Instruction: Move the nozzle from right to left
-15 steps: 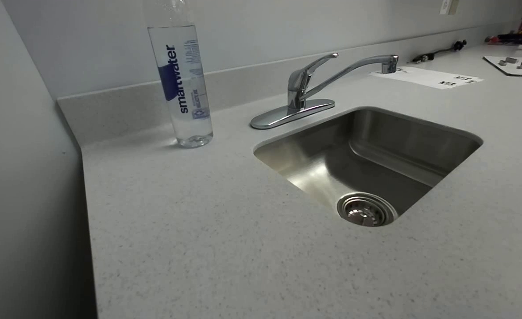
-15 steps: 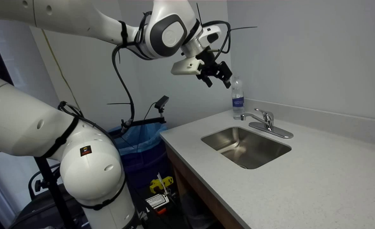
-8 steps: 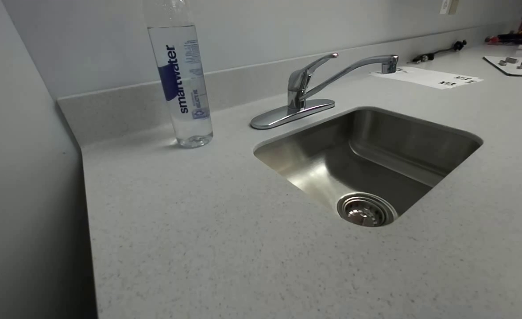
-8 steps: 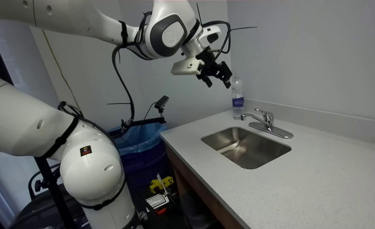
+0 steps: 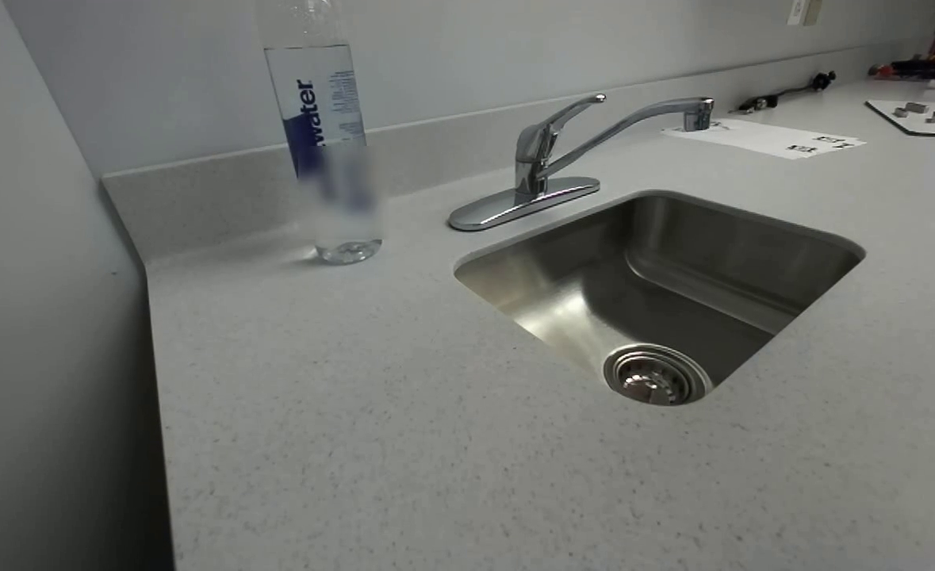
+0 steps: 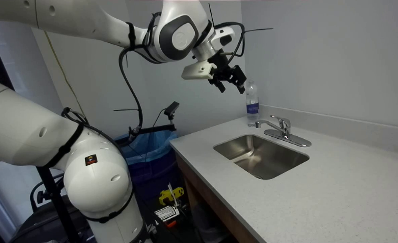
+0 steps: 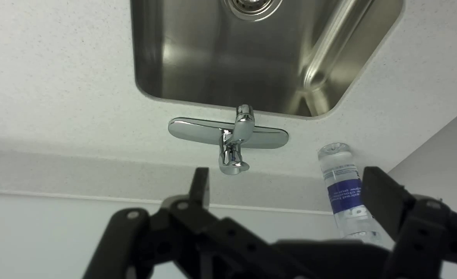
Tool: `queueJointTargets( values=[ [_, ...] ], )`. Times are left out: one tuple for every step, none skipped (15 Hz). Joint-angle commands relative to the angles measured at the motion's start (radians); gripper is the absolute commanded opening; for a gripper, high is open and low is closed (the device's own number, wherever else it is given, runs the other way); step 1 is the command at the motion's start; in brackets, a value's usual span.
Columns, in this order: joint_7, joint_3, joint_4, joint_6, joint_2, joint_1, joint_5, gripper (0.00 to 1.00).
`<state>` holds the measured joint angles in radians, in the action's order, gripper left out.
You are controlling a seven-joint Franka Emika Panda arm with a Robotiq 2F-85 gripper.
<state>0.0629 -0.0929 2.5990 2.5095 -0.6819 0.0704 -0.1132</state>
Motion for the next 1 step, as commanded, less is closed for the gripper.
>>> queueJointTargets(
  values=[
    [-0.014, 0.015, -0.001, -0.001, 0.001, 0.017, 0.019, 1.0]
  ],
)
